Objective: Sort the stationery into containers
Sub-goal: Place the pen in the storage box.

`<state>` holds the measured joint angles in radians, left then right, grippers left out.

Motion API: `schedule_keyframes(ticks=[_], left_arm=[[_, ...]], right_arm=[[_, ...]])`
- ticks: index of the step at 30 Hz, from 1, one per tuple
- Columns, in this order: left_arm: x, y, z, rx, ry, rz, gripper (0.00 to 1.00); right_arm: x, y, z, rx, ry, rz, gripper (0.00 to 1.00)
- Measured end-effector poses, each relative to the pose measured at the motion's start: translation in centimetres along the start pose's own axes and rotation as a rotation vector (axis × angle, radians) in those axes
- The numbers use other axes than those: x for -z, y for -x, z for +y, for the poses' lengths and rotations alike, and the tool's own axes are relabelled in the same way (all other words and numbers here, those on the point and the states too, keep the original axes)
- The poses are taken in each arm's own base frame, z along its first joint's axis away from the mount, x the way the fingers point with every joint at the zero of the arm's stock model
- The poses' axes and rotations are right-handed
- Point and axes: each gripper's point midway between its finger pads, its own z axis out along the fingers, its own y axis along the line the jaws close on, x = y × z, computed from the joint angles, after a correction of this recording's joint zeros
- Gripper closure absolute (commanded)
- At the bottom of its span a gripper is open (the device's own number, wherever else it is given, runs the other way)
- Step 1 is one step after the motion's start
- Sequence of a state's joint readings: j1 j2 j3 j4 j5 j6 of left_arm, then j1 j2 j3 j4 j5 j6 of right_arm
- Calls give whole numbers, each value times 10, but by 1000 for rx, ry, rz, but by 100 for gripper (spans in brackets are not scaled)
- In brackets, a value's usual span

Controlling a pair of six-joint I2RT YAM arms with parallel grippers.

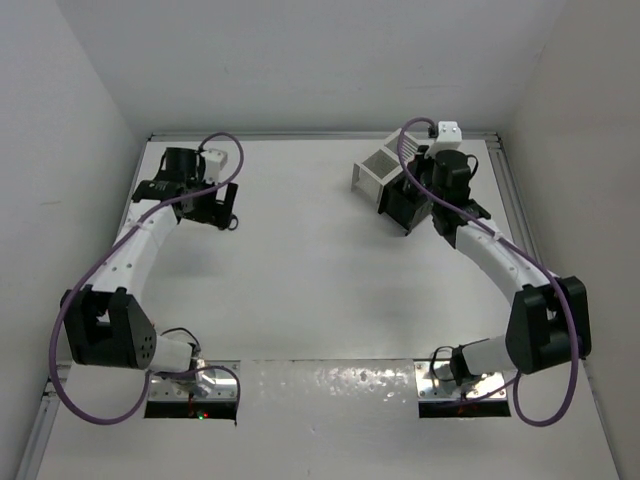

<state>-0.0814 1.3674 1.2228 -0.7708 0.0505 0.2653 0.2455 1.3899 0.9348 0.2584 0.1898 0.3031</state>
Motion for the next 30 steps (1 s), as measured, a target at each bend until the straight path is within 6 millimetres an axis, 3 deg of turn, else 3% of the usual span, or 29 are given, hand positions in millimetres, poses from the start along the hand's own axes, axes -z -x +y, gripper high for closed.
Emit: schedule_keyframes(ticks=[4, 9, 16, 20, 22, 26, 27, 30], left_arm=[[-13, -17, 22, 72, 43, 76, 0], [-17, -30, 28, 107, 49, 121, 0], [-17, -32, 33, 119, 59, 126, 0], [-18, -38, 34, 125, 62, 140, 0], [-19, -42, 34, 128, 64, 149, 0], [-19, -43, 36, 129, 70, 151, 0], [-19, -43, 36, 129, 70, 152, 0], [-19, -43, 36, 129, 71, 151, 0]], right_arm=[[-10, -23, -19, 97, -27, 72, 100], [-21, -42, -30, 175, -27, 117, 100], [-31, -56, -27, 225, 10, 125, 100], [-27, -79, -31, 228, 13, 145, 100], [-27, -80, -30, 226, 14, 124, 100], [-26, -79, -30, 214, 14, 99, 83], [-26, -79, -30, 212, 14, 99, 73], [-25, -83, -31, 202, 10, 118, 58]])
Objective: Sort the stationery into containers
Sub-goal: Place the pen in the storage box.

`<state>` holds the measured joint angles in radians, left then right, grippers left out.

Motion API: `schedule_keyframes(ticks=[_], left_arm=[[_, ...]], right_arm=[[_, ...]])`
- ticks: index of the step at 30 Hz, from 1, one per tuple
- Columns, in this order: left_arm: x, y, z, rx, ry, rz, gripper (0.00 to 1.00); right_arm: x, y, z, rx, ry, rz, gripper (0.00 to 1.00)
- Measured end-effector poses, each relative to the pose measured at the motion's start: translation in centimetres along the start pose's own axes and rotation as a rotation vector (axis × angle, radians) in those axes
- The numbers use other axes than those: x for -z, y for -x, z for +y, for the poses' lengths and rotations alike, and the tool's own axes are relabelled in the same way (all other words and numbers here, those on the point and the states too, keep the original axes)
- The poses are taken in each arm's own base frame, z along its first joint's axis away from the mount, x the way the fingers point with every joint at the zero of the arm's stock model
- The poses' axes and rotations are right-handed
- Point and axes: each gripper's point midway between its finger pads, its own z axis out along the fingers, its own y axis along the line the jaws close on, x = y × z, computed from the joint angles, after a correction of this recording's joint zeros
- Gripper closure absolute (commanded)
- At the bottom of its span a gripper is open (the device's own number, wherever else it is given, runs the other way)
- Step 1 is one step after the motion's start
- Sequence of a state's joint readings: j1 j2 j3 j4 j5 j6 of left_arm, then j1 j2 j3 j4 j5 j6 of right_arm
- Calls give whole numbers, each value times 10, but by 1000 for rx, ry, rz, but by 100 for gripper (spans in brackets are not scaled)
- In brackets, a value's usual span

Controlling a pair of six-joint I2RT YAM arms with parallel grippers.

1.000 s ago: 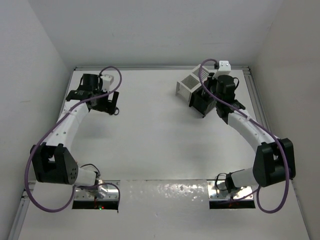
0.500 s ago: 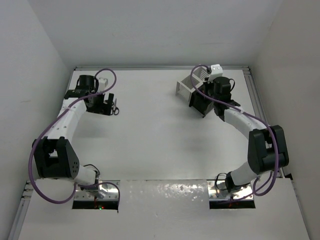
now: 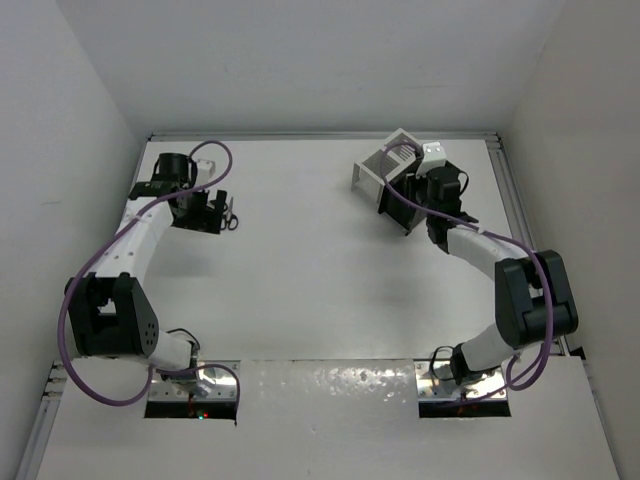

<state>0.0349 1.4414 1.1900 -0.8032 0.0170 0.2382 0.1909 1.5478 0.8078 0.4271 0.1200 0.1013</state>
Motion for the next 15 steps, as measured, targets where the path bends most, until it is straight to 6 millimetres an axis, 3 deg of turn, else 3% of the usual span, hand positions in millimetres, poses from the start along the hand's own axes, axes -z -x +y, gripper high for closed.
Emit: schedule_keyframes(ticks=[1, 4, 7, 11, 15], left_arm=[[0, 0, 0, 0, 0, 0, 0], [0, 0, 0, 1, 1, 3, 0], [-3, -2, 2, 6, 2, 14, 0], [-11, -11, 11, 4, 16, 56, 0], [-11, -38, 32, -101, 47, 178, 13]], right_arm=[[1, -3, 0, -3, 0, 12, 45], [4, -7, 0, -11, -1, 37, 34], [13, 1, -2, -24, -5, 28, 30], [30, 30, -2, -42, -4, -38, 30], [53, 67, 4, -58, 15, -124, 30]])
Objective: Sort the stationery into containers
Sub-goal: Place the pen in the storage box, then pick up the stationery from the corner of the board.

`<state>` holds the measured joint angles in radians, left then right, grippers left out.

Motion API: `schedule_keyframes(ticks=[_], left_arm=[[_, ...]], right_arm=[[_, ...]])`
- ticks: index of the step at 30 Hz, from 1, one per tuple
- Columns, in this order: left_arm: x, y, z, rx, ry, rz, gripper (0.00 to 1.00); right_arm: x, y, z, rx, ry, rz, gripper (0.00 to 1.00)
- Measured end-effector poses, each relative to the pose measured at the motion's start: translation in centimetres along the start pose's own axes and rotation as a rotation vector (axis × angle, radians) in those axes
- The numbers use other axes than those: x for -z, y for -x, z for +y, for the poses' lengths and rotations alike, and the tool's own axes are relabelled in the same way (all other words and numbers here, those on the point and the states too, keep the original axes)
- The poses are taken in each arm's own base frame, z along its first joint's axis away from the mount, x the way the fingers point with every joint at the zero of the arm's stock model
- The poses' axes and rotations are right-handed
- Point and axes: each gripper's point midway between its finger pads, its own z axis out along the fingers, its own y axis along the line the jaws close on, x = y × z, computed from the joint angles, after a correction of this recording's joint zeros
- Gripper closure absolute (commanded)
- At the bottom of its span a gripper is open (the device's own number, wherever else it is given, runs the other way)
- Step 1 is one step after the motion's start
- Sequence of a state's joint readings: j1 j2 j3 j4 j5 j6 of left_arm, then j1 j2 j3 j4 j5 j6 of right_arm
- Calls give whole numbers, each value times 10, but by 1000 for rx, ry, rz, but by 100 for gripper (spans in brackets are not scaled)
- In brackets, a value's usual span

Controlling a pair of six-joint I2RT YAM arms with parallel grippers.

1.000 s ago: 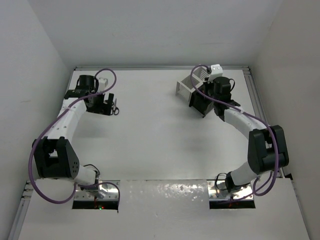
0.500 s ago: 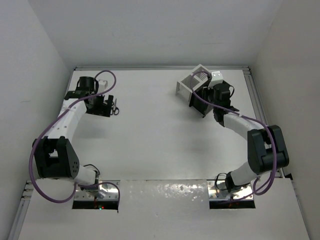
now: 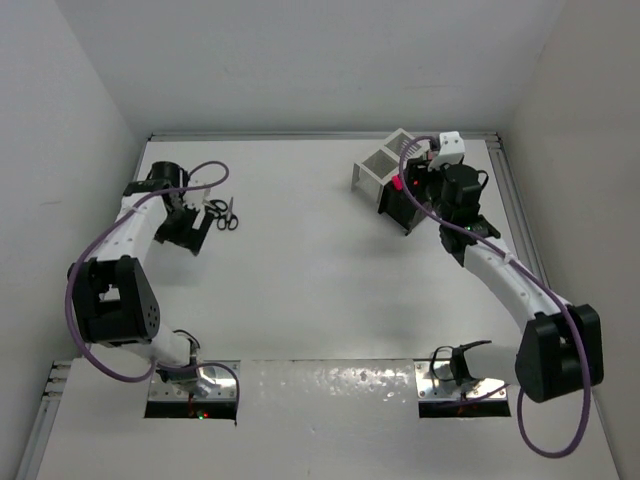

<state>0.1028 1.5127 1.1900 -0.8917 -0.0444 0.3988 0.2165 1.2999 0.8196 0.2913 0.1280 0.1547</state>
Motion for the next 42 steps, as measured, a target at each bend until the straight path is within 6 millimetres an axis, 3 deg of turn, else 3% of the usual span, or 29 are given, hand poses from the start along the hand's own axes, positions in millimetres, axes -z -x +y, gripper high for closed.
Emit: schedule_keyframes(ticks=[3, 7, 9, 12, 18, 22, 26, 36, 39, 40, 42], left_arm=[[1, -39, 24, -119, 31, 146, 15], [6, -113, 58, -211, 48, 382, 15], [10, -148, 61, -254, 25, 481, 15], [15, -178, 53, -328, -20, 555, 15], [3, -208, 46, -415, -56, 600, 15], [-9, -227, 41, -435, -73, 624, 23], [-20, -228, 50, -411, -48, 604, 39], [-34, -229, 62, -379, -39, 545, 60], [-36, -232, 59, -382, -54, 542, 76], [-36, -232, 58, -383, -56, 542, 89], [-36, -233, 58, -381, -58, 542, 100]], right_arm=[[13, 16, 14, -2, 41, -34, 30], [26, 19, 33, 4, 99, -38, 30], [28, 12, 41, 6, 118, -23, 30], [31, -1, 51, 7, 143, 16, 30], [32, -15, 67, 13, 180, 60, 30], [34, -17, 73, 18, 195, 67, 30], [35, -17, 75, 19, 201, 69, 30], [34, -20, 76, 22, 201, 78, 30], [33, -23, 77, 24, 201, 86, 30], [33, -24, 77, 24, 201, 88, 30], [32, -25, 77, 25, 201, 91, 31]])
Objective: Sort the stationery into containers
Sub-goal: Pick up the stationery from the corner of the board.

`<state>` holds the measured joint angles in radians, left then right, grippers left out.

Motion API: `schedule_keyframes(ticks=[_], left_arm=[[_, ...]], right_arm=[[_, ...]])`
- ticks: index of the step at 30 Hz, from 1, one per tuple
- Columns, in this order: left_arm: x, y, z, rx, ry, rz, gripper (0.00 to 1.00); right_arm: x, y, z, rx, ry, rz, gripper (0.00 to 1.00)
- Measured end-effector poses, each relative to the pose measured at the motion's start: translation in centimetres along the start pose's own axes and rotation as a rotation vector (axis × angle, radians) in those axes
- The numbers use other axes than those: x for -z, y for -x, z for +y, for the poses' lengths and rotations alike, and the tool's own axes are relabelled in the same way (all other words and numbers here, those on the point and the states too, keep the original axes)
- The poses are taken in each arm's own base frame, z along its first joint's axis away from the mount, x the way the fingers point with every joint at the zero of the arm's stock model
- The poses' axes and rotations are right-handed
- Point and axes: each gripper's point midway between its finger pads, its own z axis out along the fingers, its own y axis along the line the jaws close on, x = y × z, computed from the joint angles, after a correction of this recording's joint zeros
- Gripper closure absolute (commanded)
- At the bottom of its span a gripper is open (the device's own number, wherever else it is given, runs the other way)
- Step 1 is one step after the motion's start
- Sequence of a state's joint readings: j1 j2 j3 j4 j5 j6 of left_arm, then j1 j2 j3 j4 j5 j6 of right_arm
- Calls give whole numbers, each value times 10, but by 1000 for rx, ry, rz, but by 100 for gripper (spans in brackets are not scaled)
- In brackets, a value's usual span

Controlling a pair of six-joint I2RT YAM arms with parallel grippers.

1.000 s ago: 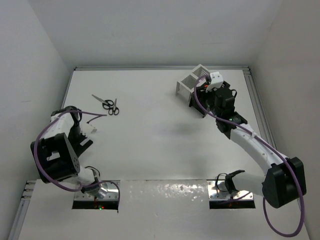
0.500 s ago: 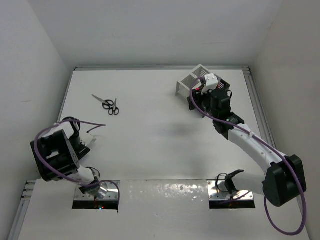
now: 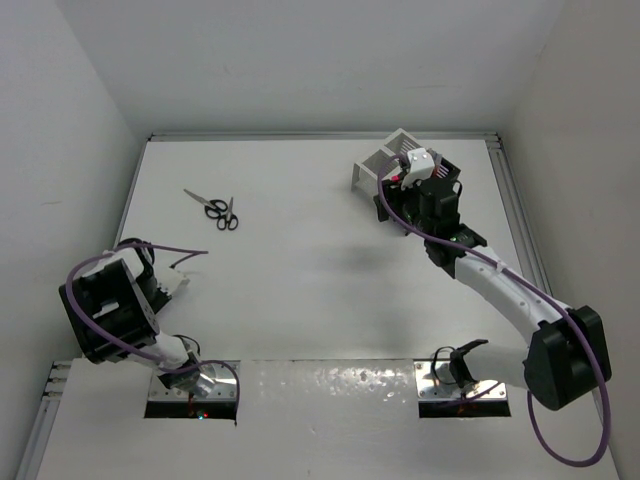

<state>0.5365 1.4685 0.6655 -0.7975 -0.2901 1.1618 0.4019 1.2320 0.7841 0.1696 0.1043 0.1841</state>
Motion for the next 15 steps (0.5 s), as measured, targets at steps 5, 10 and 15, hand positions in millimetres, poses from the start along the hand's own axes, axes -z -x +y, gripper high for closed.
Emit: schedule_keyframes(ticks=[5, 10, 15], left_arm=[[2, 3, 1, 33, -12, -20, 100], [36, 43, 30, 115, 14, -186, 100], [144, 149, 78, 148, 87, -633, 100]], right_arm=[[0, 0, 1, 0, 1, 0, 31], [0, 0, 8, 5, 19, 1, 33], [2, 11, 23, 1, 74, 3, 36]])
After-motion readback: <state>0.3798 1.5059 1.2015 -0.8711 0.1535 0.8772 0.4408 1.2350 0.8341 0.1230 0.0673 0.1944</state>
